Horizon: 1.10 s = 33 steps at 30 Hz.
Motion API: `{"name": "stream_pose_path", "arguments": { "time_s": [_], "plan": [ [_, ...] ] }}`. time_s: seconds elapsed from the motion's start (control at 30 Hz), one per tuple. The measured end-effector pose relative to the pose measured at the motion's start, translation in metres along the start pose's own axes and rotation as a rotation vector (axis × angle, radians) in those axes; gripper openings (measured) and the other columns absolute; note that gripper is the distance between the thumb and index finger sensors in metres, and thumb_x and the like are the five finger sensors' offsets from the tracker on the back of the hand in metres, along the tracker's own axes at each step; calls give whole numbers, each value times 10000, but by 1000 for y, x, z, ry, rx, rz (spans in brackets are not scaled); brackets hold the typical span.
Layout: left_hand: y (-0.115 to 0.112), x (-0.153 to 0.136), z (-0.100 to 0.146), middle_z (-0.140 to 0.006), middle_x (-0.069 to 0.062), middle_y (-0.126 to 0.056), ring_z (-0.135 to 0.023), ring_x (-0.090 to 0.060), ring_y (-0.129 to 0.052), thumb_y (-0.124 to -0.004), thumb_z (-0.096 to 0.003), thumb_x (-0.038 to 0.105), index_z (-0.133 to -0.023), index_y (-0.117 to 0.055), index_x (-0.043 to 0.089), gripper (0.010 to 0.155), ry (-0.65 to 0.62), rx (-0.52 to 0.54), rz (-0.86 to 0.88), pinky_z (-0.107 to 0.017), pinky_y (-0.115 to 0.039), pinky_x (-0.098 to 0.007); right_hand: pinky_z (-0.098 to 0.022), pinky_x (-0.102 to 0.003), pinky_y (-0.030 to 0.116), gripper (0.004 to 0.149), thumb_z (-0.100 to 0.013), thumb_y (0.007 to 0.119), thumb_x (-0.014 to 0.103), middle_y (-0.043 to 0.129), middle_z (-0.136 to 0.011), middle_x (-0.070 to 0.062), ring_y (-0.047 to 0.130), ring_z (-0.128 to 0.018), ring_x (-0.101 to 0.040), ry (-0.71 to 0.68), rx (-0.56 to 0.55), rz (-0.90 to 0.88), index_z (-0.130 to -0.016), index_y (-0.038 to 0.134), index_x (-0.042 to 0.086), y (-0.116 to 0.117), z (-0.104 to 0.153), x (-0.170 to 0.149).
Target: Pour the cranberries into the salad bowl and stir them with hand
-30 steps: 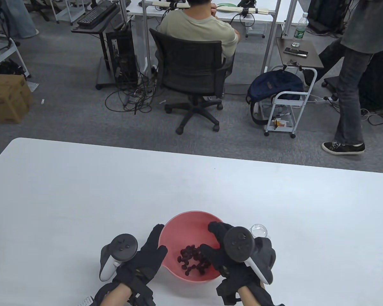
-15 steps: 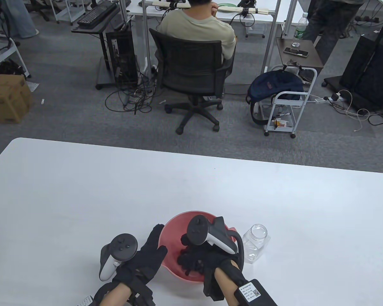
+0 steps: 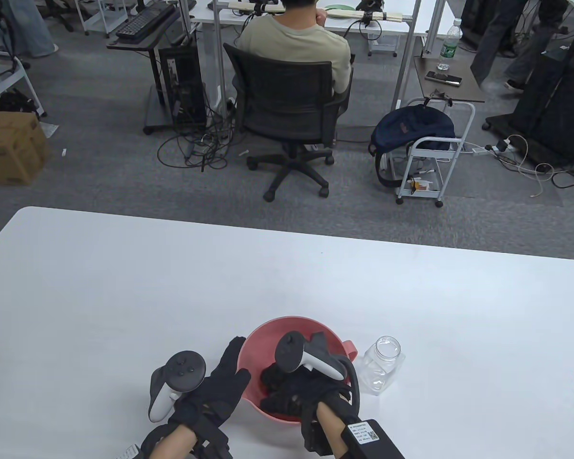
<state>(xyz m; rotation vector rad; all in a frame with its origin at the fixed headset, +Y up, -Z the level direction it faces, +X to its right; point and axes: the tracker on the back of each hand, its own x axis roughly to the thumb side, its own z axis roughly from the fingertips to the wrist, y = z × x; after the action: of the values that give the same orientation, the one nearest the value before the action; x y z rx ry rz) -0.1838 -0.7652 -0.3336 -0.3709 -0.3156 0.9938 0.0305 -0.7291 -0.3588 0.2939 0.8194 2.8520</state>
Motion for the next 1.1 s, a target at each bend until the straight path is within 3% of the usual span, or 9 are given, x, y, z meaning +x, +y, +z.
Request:
{"name": "stream_pose_path", "arguments": {
  "time_s": [0.17, 0.27, 0.37, 0.53, 0.7, 0.9, 1.1],
  "plan": [
    [0, -1, -1, -1244, -114, -395, -1057, -350, -663, -495, -622, 611, -1143, -89, 332, 718, 0, -8, 11, -754, -680, -439, -849, -430, 583, 618, -380, 845, 682, 571, -1169, 359, 496, -1162, -41, -6, 40, -2, -950, 608, 643, 2, -2, 0],
    [0, 0, -1, -1244, -115, -389, -1058, -353, -658, -494, -622, 610, -1142, -85, 333, 717, 0, -13, 16, -755, -678, -440, -871, -440, 531, 698, -392, 805, 710, 394, -1212, 367, 374, -1183, -55, 32, 128, 57, -985, 436, 703, 5, -4, 0],
    [-1, 0, 0, -1244, -116, -387, -1058, -355, -657, -496, -623, 610, -1142, -85, 331, 718, 0, -18, 22, -753, -680, -438, -874, -456, 499, 729, -394, 775, 746, 252, -1223, 342, 265, -1177, -88, 57, 158, 53, -968, 326, 755, 6, -6, -2],
    [-1, 0, -1, -1242, -122, -388, -1055, -361, -656, -503, -621, 606, -1142, -89, 326, 722, -2, -21, 25, -748, -683, -437, -875, -428, 493, 754, -381, 742, 809, 225, -1248, 220, 264, -1172, -161, 98, 185, 27, -982, 292, 742, 8, -8, -7],
    [-1, -1, -1, -1243, -124, -384, -1056, -365, -652, -506, -621, 606, -1141, -86, 328, 724, 1, -33, 38, -748, -681, -438, -848, -390, 586, 870, -408, 696, 819, 254, -1254, 124, 430, -1164, -180, 122, 183, -10, -1068, 215, 520, 7, -8, -9],
    [-1, -1, -1, -1241, -127, -387, -1053, -365, -654, -509, -621, 605, -1142, -90, 326, 725, 3, -35, 44, -745, -684, -436, -775, -401, 687, 930, -480, 695, 764, 406, -1236, -107, 594, -1080, -312, 112, 160, -31, -1129, 291, 236, 7, -7, -10],
    [-1, -1, -1, -1241, -128, -390, -1054, -366, -653, -510, -621, 606, -1142, -91, 325, 725, 5, -38, 48, -745, -684, -437, -616, -287, 859, 923, -495, 698, 763, 626, -1132, -195, 883, -881, -251, 151, 124, -2, -1111, 455, 120, 5, -6, -11]
  ]
}}
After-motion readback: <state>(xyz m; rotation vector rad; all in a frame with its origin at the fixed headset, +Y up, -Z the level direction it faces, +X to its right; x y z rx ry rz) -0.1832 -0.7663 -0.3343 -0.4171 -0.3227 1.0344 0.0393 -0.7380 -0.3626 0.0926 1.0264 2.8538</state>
